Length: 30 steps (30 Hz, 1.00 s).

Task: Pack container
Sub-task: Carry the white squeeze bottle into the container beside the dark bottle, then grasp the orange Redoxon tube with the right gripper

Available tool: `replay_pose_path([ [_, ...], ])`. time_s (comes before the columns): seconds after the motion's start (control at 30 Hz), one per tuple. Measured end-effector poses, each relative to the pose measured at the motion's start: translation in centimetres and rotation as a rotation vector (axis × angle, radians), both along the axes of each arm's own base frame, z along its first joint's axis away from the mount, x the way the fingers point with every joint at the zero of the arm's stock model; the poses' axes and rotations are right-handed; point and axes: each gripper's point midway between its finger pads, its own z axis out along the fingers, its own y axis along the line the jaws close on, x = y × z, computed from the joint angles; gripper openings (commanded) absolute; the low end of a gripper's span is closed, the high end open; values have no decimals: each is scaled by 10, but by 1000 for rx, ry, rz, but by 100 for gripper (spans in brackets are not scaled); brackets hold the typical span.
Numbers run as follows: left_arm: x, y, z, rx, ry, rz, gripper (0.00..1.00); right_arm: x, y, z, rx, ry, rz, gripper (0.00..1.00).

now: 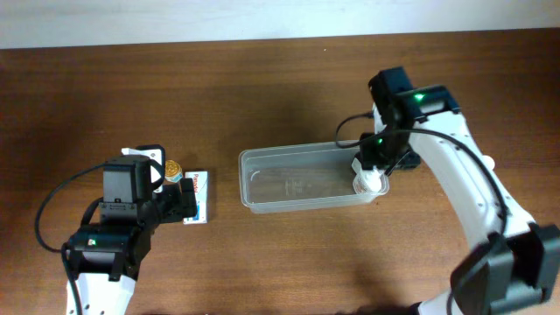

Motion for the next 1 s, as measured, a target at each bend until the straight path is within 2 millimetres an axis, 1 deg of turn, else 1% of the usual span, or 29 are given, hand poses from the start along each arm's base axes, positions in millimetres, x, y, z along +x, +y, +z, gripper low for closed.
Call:
replay_pose_path([
  [0.03, 0, 0, 0, 0, 0, 0, 100, 5, -4, 19, 2, -55, -33, 79],
  [0.07, 0, 0, 0, 0, 1, 0, 100, 9, -8, 31, 2, -92, -45, 82],
  [0.1, 0, 0, 0, 0, 1, 0, 100, 14, -17, 51, 9, -158, -78, 82],
  [0.13, 0, 0, 0, 0, 1, 0, 100, 18, -28, 67, 11, -207, -110, 84],
  [0.17, 0, 0, 0, 0, 1, 0, 100, 20, -42, 83, 14, -259, -158, 85],
  [0.2, 0, 0, 0, 0, 1, 0, 100, 19, -71, 108, 5, -336, -248, 85],
  [0.23, 0, 0, 0, 0, 1, 0, 100, 15, -101, 123, -11, -380, -337, 85],
  [0.27, 0, 0, 0, 0, 1, 0, 100, 11, -119, 124, -20, -382, -391, 85],
  [0.3, 0, 0, 0, 0, 1, 0, 100, 5, -146, 120, -30, -361, -473, 85],
  [0.33, 0, 0, 0, 0, 1, 0, 100, 0, -170, 111, -40, -326, -546, 85],
  [0.37, 0, 0, 0, 0, 1, 0, 100, -2, -192, 96, -41, -277, -611, 85],
  [0.43, 0, 0, 0, 0, 1, 0, 100, -5, -211, 73, -38, -200, -666, 86],
  [0.5, 0, 0, 0, 0, 1, 0, 100, -6, -222, 49, -28, -125, -697, 86],
  [0.6, 0, 0, 0, 0, 1, 0, 100, -5, -233, 14, -15, -15, -714, 86],
  [0.67, 0, 0, 0, 0, 1, 0, 100, -4, -234, -3, -6, 34, -709, 86],
  [0.7, 0, 0, 0, 0, 1, 0, 100, -3, -234, -9, -1, 54, -705, 84],
  [0.77, 0, 0, 0, 0, 1, 0, 100, -2, -234, -25, 9, 101, -699, 79],
  [0.83, 0, 0, 0, 0, 2, 0, 100, -2, -233, -38, 22, 137, -695, 69],
  [0.9, 0, 0, 0, 0, 2, 0, 100, -1, -232, -47, 32, 163, -697, 51],
  [0.93, 0, 0, 0, 0, 2, 0, 100, -1, -231, -53, 40, 181, -690, 47],
  [0.97, 0, 0, 0, 0, 2, 0, 100, -1, -230, -55, 45, 185, -691, 41],
  [1.0, 0, 0, 0, 0, 2, 0, 100, -1, -230, -56, 47, 186, -686, 40],
])
